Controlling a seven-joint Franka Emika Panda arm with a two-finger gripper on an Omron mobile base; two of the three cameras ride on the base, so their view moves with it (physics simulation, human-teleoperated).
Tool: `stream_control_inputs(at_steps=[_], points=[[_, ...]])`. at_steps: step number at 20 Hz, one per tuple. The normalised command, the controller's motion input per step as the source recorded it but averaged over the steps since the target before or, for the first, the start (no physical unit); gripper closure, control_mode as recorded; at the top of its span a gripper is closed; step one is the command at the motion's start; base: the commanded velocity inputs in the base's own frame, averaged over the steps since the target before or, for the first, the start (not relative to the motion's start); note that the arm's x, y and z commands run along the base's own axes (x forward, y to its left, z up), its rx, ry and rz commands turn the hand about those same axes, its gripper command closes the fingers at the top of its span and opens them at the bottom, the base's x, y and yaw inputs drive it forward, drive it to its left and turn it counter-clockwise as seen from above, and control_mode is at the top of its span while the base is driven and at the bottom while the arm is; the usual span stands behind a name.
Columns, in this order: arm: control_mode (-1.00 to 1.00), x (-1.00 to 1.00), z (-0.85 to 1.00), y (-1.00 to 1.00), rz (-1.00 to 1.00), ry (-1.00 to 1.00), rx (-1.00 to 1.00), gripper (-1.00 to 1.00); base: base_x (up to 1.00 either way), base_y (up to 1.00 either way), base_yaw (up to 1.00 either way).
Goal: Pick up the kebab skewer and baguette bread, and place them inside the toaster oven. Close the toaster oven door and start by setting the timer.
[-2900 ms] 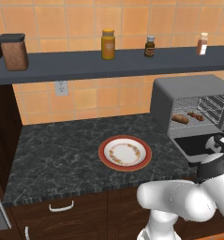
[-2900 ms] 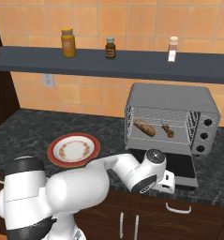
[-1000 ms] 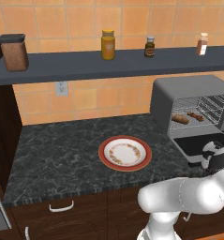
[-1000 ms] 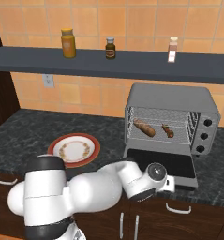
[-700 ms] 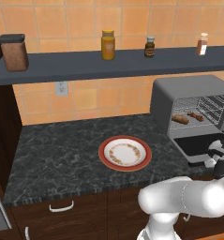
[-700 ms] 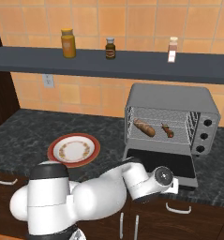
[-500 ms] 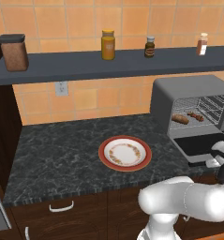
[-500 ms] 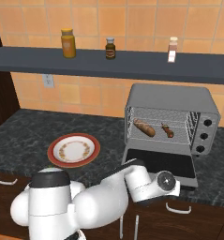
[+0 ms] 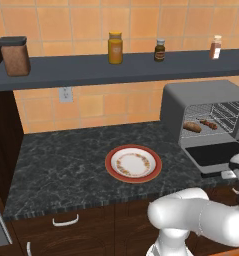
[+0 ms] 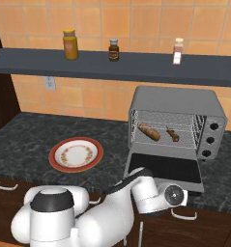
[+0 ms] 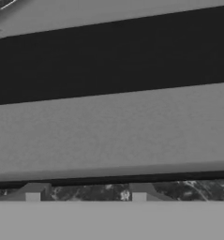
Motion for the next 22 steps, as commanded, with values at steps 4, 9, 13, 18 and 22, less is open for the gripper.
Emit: stream_control_inputs(at_steps=[4, 9, 13, 18, 22], points=[[-1.0, 0.81, 0.47, 0.42, -0.08, -0.06, 0.02, -1.0, 0.0, 0.0, 0.0], [-1.0, 0.86, 0.54, 0.45, -0.08, -0.06, 0.01, -1.0, 0.0, 0.0, 0.0], [-1.0, 0.88, 0.68, 0.36, -0.07, -0.04, 0.0, -1.0, 0.0, 0.0, 0.0], [-1.0, 0.96, 0.8, 0.35, -0.06, -0.03, 0.0, -1.0, 0.0, 0.0, 0.0], [-1.0, 0.99, 0.9, 0.31, -0.05, -0.04, 0.0, -1.0, 0.0, 0.0, 0.0]])
